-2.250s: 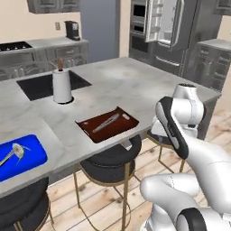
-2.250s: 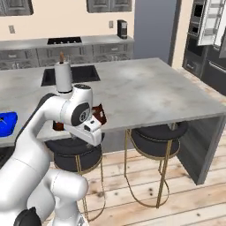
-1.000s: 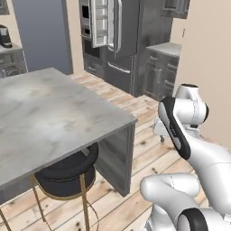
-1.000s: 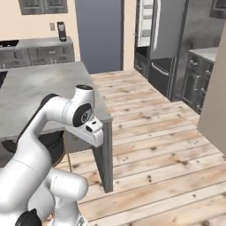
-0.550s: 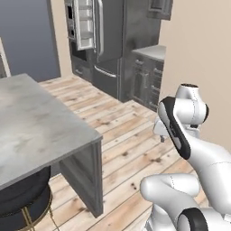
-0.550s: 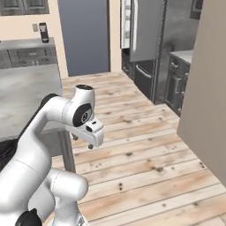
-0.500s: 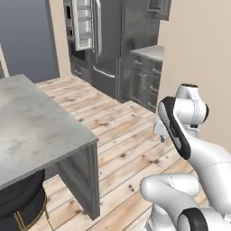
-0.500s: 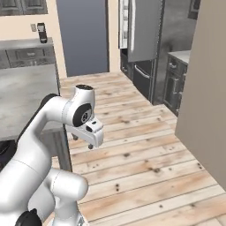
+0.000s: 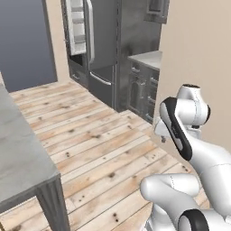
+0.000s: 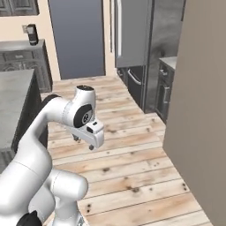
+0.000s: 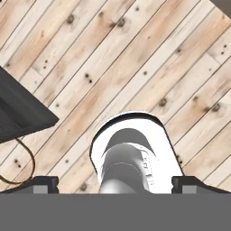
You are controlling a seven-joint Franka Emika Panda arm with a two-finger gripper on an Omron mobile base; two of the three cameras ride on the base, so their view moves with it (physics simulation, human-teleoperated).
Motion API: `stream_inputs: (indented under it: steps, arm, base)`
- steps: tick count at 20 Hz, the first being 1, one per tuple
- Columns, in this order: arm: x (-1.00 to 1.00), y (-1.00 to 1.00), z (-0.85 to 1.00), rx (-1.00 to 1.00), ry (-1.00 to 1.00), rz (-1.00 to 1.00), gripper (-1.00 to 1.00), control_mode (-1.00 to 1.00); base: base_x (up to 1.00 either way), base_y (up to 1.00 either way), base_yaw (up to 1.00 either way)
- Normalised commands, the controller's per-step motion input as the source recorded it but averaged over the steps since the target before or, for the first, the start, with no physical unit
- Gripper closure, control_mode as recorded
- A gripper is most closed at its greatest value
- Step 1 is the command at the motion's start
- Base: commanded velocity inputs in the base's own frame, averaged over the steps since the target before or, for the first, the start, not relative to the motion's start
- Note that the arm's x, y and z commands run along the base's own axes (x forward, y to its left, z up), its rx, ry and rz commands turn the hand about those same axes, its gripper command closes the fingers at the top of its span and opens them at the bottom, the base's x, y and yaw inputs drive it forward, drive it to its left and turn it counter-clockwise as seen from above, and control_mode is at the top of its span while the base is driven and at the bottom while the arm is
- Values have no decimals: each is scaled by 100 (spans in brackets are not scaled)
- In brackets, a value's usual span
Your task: Gather the lemon and sweet potato from the fridge and place them on a tray on the dining counter. Then gather the fishs from the fridge and place them on the other tray.
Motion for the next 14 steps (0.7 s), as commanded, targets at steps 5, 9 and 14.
stream_inputs:
  steps: [5,9,14]
  arm:
    - [0,0,0,0,0,0,-100,100]
    - [0,0,0,0,0,0,-100,100]
    - [0,0,0,0,0,0,-100,100]
  base:
    - [100,-33,17]
    - [100,-1,4]
    - [100,0,12]
